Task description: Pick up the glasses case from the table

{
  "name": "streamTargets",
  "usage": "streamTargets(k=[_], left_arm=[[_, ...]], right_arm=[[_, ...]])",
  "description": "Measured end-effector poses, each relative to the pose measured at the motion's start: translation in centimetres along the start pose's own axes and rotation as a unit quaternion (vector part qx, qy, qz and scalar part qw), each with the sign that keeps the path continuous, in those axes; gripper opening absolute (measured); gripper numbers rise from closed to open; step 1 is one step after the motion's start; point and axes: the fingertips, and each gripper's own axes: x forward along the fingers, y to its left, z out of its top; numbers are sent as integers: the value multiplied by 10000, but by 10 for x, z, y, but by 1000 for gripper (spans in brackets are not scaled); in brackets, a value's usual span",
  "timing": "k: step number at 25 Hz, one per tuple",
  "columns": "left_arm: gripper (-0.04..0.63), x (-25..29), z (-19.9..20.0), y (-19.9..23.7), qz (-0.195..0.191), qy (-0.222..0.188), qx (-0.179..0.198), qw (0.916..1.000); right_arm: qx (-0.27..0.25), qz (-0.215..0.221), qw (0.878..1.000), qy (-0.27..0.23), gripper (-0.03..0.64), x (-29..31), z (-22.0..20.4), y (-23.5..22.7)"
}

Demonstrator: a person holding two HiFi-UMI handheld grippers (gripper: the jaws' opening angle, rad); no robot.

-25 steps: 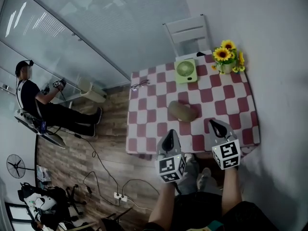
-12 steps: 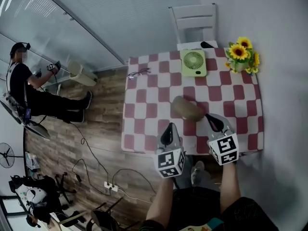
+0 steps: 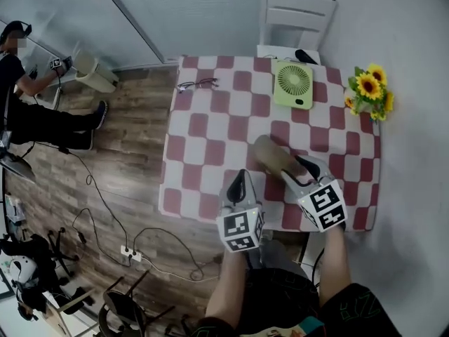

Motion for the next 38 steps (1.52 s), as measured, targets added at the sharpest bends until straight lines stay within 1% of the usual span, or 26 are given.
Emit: streamTargets(k=[2,5,6,7,9,10,11,13,14,16,17,22,28,35,38], left_arm=[[11,7,-5,6,6,77,-68,9999],[11,15,-8,19,36,135,-158,9998],[11,17,-9,22,44,144,-168,9997],[11,20,-9,24,47,149,-168,9997],[11,23,-8,27,44,138,-152,9998],[11,25,-8,29,40,121,-148,9998],[11,26,-7,30,32,98,-153,9998],[11,28,-5,31,16,53,-176,9998],[11,29,-3,33,18,41,-179,9998],[11,32,0,38,25,33,-178,9998],[11,34,1,41,23,34,-186,9998],[11,42,6,52,-20,38,-277,9996],[11,51,8,61,-133,69,-339,9993],[11,60,18,57,-296,30,-325,9990],[11,63,24,52,-394,-5,-254,9989]], right_arm=[[-63,144,9997,167,232,11,1,1],[-208,316,9980,498,265,29,2,5],[-259,370,9971,614,267,34,2,6],[-312,415,9960,733,290,39,0,6],[-427,477,9931,984,300,48,-3,5],[-474,505,9913,1117,321,53,-5,5],[-508,534,9893,1255,321,56,-7,6],[-529,582,9839,1606,324,62,-14,5],[-506,602,9798,1838,337,64,-19,5],[-443,635,9713,2247,338,71,-27,5],[-429,639,9682,2382,351,74,-30,6],[-503,608,9545,2877,356,84,-36,6],[-479,601,9446,3190,365,93,-40,9],[-412,593,9434,3237,367,94,-44,11],[-426,576,9436,3231,365,96,-43,10]])
